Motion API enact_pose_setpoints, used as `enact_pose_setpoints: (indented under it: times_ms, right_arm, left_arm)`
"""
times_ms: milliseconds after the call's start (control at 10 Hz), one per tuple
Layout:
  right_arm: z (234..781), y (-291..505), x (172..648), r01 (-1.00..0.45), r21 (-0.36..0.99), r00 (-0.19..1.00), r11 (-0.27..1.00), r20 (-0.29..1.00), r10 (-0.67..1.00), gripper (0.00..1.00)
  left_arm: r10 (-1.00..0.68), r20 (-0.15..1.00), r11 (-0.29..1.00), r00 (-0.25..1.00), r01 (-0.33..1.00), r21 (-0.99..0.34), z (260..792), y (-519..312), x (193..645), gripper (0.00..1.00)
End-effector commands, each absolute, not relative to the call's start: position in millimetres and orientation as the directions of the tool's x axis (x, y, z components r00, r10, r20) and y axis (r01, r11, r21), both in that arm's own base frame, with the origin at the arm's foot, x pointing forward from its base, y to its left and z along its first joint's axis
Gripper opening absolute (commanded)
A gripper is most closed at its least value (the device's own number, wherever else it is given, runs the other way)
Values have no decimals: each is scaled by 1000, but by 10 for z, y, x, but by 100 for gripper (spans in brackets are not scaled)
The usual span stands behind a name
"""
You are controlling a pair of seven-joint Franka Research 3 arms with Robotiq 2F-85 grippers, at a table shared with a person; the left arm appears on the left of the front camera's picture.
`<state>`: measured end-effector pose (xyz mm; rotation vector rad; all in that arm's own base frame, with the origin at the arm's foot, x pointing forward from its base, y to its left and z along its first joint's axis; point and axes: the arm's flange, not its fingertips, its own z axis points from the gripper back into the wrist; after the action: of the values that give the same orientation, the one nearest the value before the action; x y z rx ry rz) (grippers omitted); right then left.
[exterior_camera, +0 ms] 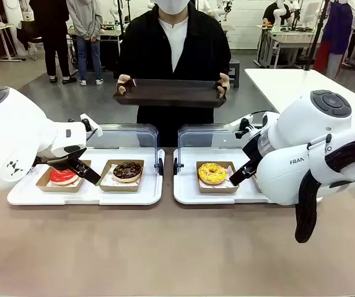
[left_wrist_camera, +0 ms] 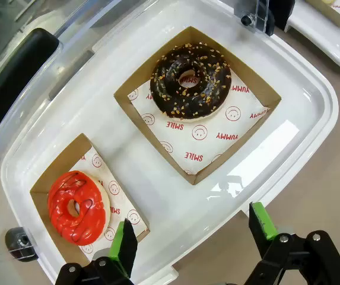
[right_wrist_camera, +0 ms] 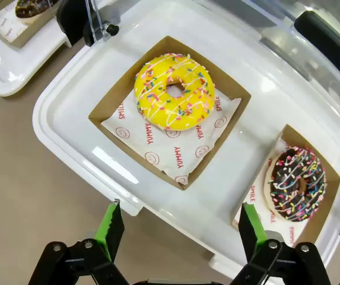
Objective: Provide the desired donut to the person.
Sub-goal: Pick up and lift the Paper togo box containing the Donut pointed at by the person.
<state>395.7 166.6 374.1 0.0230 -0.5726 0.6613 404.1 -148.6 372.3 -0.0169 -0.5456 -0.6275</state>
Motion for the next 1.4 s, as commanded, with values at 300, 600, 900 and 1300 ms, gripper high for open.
enact_pose_setpoints:
  times_ms: [300,600,900,1300]
  right_arm:
    - [3741,1666,3957,-586,-157,641,795,509,574,100]
    - [3741,1666,3957,-586,-157,641,795,509,574,100]
    - [3741,1666,3957,-586,-157,641,795,509,574,100]
    - [3741,1666,3957,-586,-157,641,795,509,574,100]
  left_arm:
    - [-553,490,814,674,562,146,3722,-1486,4040,100]
    - [-553,490,814,674,562,146,3722,-1486,4040,100]
    - [-553,490,814,674,562,146,3722,-1486,4040,100]
    - [-553,490,814,674,562,146,3722,-1486,4040,100]
